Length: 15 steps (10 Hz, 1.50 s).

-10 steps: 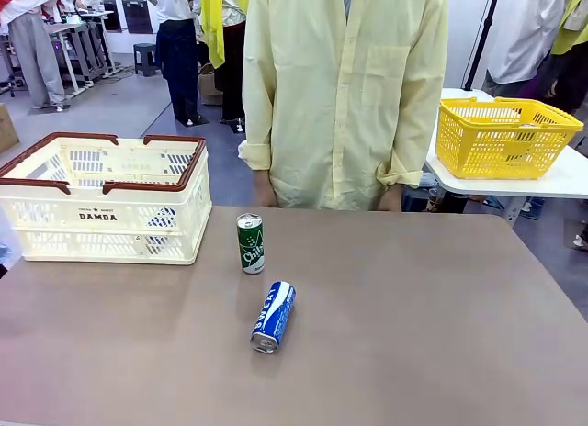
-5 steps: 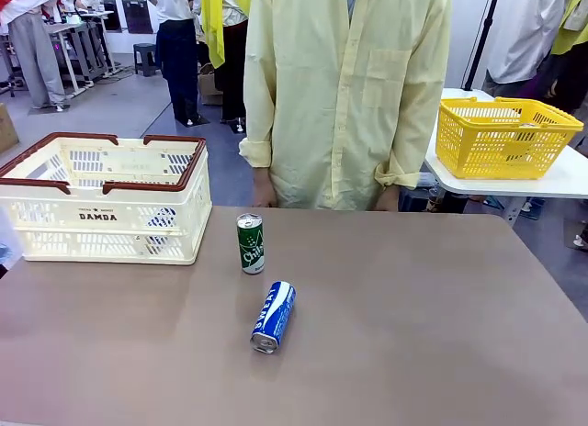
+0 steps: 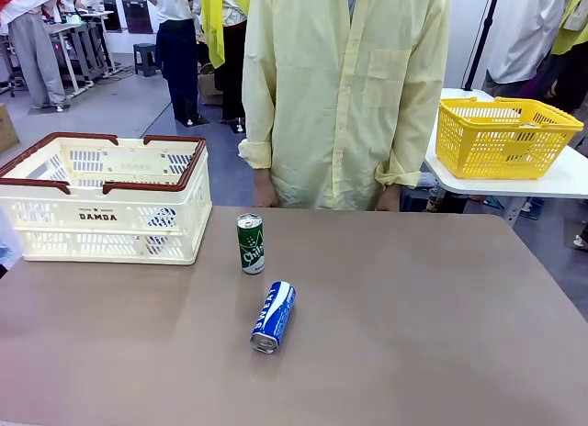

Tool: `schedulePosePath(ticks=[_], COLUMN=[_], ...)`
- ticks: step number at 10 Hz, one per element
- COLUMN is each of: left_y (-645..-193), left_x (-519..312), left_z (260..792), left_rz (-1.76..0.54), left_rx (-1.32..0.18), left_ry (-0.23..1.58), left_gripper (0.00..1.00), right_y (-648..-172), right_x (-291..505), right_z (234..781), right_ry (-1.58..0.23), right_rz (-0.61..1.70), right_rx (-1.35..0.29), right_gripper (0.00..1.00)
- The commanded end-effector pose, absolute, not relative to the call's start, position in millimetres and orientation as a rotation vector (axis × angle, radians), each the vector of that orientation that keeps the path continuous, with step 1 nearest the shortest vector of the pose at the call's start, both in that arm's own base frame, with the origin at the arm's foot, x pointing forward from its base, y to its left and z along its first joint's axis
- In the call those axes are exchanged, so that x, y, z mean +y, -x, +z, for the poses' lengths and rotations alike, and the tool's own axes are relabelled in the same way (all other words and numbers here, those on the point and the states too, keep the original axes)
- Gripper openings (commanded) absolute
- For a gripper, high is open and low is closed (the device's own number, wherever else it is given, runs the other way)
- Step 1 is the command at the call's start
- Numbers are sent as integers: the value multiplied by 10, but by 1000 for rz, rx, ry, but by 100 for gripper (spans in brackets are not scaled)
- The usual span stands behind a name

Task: Place the drinks into the Shopping basket.
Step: Pick up one drink and place it into the Shopping basket.

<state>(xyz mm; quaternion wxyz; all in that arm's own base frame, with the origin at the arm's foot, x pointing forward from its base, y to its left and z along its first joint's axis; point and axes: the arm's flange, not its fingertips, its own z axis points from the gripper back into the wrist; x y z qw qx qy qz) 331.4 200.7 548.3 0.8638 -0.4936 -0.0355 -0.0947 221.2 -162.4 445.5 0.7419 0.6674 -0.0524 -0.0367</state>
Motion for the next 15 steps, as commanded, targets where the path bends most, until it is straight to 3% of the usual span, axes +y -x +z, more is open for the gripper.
schedulePosePath(ticks=[1, 3, 4, 7, 9, 11, 13, 15], left_y=[-3314, -3769, -4058, -4674, -4659, -4373, -4418, -4606], left_x=[2007, 1022, 447, -1448, -2540, -3232, -3239, -3038], left_z=[5483, 6190, 6409, 6253, 5880, 5558, 5458, 5398], left_rz=[-198, -599, -685, -758, -733, -677, -615, -420], left_rx=[-74, 107, 228, 543, 521, 325, 43, -15], left_ry=[1035, 596, 455, 128, -79, -149, -83, -12], left_gripper=[100, 100, 100, 100, 100, 100, 100, 100], right_y=[-2227, -2227, -2227, -2227, -2227, -2227, -2227, -2227], right_x=[-1602, -1602, -1602, -1602, -1602, -1602, -1602, -1602], right_z=[4475, 4475, 4475, 4475, 4475, 4475, 4475, 4475], right_ry=[-1470, -1470, -1470, -1470, -1470, -1470, -1470, -1470], right_rz=[-88, -88, -88, -88, -88, -88, -88, -88], right_rx=[-104, -104, -104, -104, -104, -104, -104, -104], right_gripper=[100, 100, 100, 100, 100, 100, 100, 100])
